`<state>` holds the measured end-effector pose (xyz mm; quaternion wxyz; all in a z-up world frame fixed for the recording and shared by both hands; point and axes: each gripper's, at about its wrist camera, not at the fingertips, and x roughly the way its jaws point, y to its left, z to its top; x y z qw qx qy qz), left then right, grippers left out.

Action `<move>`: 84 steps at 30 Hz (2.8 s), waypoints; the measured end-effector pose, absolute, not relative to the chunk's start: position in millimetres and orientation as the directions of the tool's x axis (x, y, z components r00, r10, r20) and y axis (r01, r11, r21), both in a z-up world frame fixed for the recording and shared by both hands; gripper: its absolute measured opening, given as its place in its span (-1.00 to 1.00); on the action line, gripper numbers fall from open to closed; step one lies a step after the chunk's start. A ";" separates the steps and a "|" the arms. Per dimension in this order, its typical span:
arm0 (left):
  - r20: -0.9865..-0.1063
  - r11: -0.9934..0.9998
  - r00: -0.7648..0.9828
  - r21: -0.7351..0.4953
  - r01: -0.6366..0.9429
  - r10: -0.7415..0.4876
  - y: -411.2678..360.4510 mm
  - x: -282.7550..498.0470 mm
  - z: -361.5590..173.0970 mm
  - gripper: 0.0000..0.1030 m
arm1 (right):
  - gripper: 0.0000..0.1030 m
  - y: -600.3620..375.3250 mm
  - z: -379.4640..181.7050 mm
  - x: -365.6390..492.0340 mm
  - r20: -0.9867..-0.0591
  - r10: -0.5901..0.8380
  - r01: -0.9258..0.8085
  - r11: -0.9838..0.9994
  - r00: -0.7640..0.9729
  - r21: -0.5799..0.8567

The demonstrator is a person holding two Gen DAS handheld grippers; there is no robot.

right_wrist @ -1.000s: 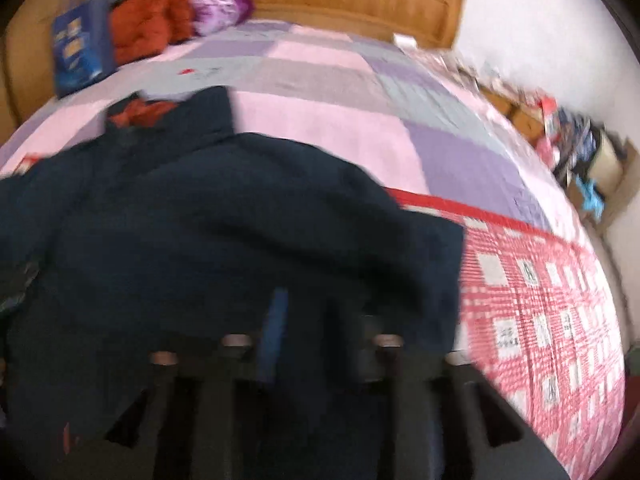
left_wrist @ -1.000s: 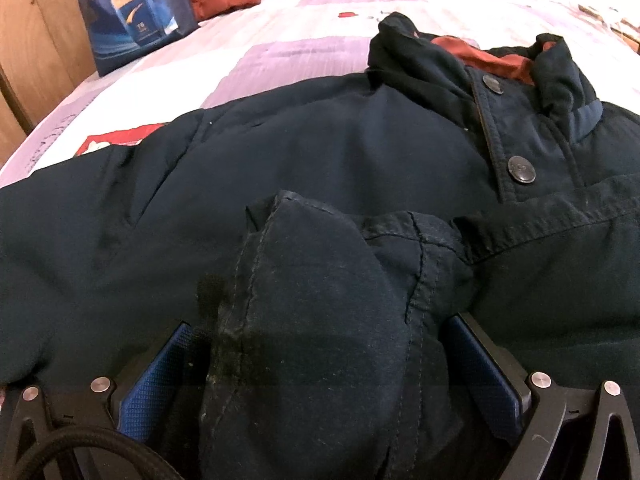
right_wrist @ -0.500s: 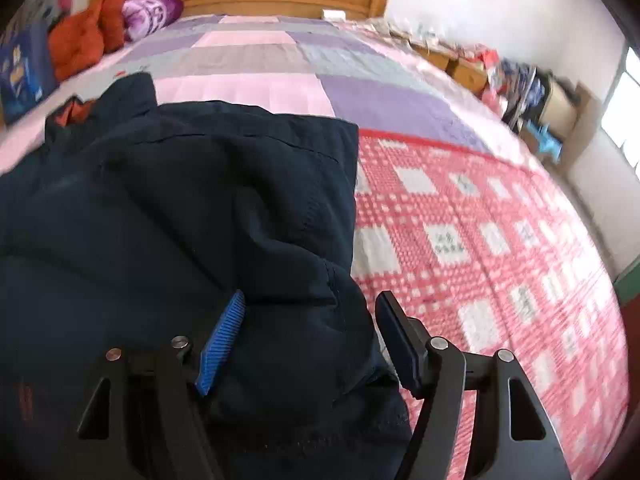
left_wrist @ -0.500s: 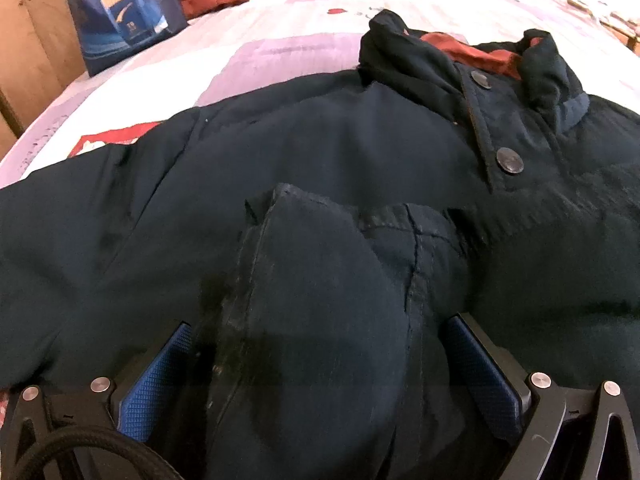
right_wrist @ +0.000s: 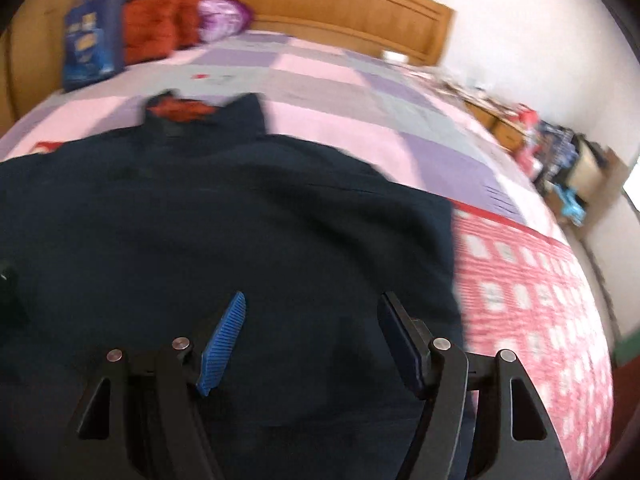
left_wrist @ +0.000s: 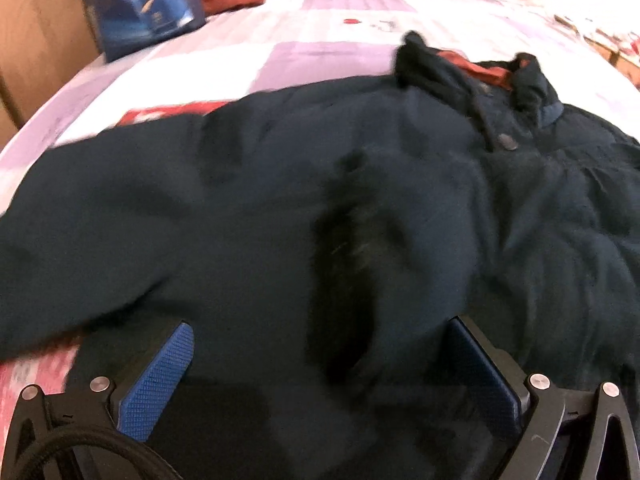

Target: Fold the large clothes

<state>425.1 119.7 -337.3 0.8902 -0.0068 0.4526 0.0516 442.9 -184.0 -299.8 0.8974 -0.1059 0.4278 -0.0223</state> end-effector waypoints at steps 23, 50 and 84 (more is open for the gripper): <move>-0.859 0.645 0.363 -0.051 -0.762 0.360 489.0 278.0 -356.9 1.00 | 0.57 -68.2 -368.9 445.7 -0.730 -0.100 -0.095 0.971 0.676 -0.220; -0.790 0.469 0.592 -0.468 -0.749 0.158 542.6 305.0 -376.6 0.99 | 0.57 -68.8 -370.7 443.1 -0.722 -0.120 -0.094 0.964 0.682 -0.248; -0.491 0.969 0.859 -0.105 -0.223 0.144 336.1 403.3 -96.1 -0.75 | 0.57 -78.7 -331.4 435.7 -0.740 -0.094 -0.093 0.974 0.666 -0.207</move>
